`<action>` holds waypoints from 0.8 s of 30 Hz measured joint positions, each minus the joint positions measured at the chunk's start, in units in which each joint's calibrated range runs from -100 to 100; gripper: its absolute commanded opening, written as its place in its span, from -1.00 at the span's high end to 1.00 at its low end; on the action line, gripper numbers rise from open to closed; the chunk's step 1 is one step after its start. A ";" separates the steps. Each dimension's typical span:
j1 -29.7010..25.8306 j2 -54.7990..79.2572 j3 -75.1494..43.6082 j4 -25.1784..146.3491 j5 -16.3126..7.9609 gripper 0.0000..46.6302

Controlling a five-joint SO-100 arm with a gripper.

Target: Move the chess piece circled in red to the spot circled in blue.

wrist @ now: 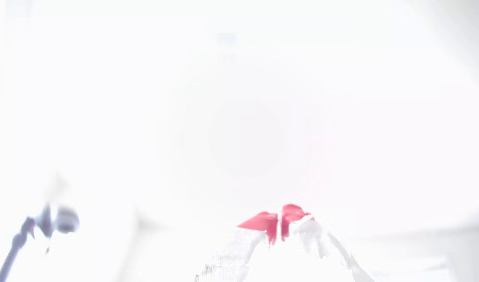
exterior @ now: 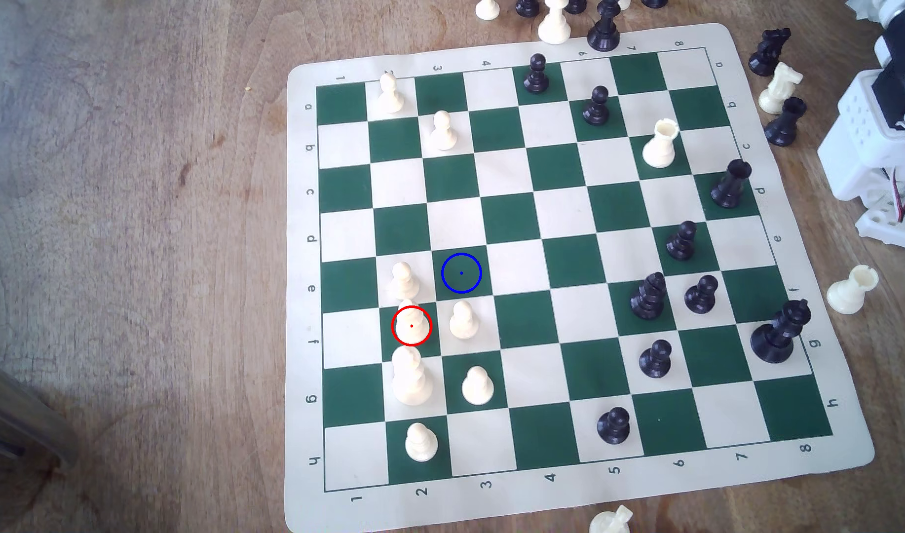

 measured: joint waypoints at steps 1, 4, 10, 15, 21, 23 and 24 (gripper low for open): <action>-0.59 0.00 0.00 5.98 0.68 0.99; -2.36 -0.08 0.00 19.84 1.47 0.99; -4.79 0.17 -4.52 50.76 -0.49 0.98; -5.97 11.14 -18.44 81.59 -1.47 0.96; -7.15 32.01 -35.88 91.71 -2.98 0.96; -7.37 42.06 -43.29 91.63 -3.71 0.96; -7.37 44.83 -45.01 91.55 -4.00 0.96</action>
